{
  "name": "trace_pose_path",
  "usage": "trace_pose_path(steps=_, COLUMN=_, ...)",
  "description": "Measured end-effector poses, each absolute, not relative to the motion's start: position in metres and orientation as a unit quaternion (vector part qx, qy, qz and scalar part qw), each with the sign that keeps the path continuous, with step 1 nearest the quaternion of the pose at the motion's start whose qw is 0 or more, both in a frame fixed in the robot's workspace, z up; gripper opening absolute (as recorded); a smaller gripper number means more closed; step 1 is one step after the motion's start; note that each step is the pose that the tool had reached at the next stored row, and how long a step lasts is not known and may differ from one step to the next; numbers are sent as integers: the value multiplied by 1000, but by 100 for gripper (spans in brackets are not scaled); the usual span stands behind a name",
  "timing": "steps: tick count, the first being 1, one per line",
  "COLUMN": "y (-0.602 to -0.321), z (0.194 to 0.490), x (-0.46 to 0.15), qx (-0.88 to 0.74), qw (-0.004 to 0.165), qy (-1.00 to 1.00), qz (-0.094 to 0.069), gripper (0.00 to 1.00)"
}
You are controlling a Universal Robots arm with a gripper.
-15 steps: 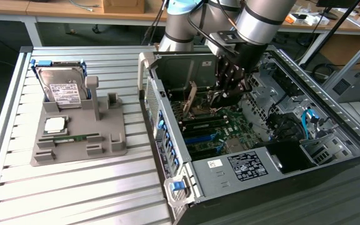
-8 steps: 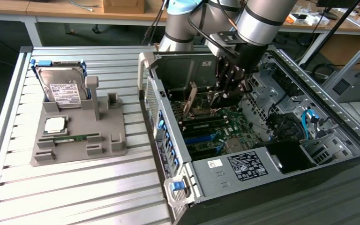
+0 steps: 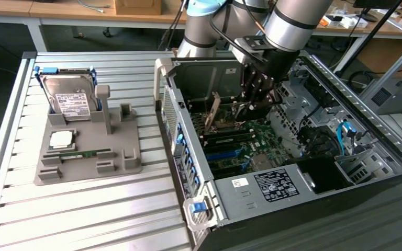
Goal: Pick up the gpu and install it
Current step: 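Insert the gpu into the slot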
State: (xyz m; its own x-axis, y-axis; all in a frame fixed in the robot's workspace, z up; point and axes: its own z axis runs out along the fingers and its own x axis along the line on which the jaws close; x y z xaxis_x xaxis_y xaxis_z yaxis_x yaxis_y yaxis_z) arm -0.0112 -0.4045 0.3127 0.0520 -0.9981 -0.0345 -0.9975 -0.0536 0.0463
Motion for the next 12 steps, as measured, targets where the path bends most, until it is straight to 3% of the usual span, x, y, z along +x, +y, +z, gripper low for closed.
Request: trace_pose_path(steps=12, y=-407, z=312, x=-11, qx=725, qw=5, qy=-688, qz=-28, gripper=27)
